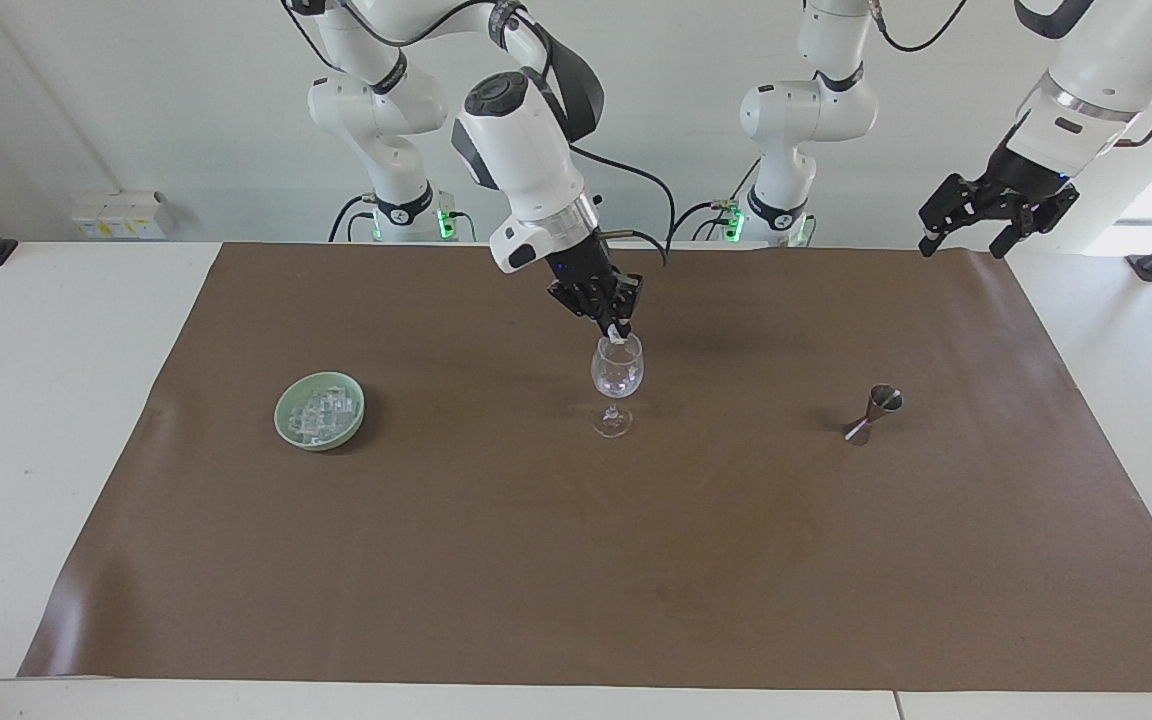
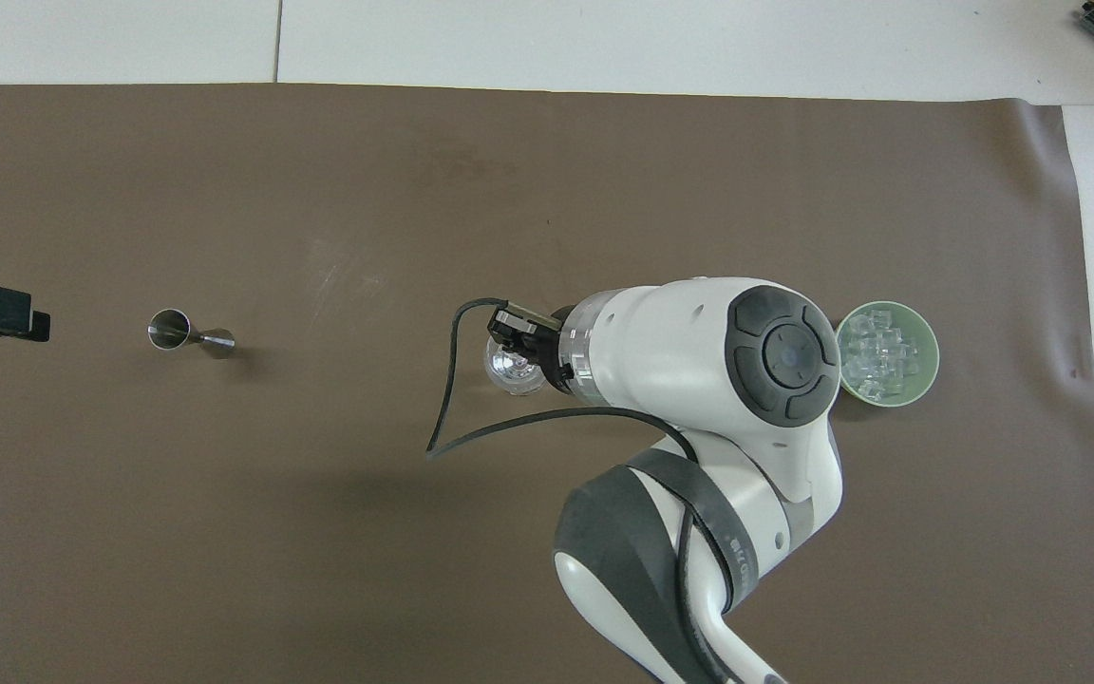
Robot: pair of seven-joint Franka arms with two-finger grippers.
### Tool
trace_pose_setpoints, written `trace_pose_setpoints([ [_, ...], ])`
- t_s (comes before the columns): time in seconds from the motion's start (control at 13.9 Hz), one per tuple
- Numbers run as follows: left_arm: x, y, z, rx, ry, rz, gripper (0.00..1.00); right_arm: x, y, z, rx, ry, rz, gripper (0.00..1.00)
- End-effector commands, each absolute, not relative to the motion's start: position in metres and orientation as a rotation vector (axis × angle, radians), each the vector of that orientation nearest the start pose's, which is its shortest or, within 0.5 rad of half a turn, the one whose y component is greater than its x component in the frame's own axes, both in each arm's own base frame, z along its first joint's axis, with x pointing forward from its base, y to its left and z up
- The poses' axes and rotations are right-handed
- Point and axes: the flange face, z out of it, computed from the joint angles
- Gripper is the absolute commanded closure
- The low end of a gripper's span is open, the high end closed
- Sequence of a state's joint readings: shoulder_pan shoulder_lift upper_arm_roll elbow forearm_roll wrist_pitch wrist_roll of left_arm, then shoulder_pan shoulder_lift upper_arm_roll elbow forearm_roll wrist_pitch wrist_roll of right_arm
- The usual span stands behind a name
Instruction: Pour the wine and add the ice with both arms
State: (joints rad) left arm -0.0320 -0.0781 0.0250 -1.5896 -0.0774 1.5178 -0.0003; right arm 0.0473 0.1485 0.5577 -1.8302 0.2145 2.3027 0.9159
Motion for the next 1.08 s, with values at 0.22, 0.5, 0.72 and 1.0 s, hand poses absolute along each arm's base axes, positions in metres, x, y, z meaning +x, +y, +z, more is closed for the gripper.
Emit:
trace_pose_setpoints([
  [0.22, 0.5151, -0.0092, 0.6546, -3.202, 0.018, -0.002, 0.00, 0.5221, 0.3517, 0.4968, -2.628, 0.607, -0.109, 0.76],
  [0.5, 0.5152, -0.0084, 0.6546, -3.202, 0.016, -0.002, 0.00, 0.5221, 0.3517, 0.4968, -2.628, 0.607, -0.109, 0.68],
  [0.72, 0.5151, -0.0092, 0.6546, -3.202, 0.018, -0.002, 0.00, 0.5221, 0.3517, 0.4968, -2.629, 0.605, -0.109, 0.62],
  [1.0, 0.5152, -0.0084, 0.6546, -3.202, 0.016, -0.002, 0.00, 0.5223, 0.3518, 0.4976, -2.628, 0.605, -0.111, 0.53],
])
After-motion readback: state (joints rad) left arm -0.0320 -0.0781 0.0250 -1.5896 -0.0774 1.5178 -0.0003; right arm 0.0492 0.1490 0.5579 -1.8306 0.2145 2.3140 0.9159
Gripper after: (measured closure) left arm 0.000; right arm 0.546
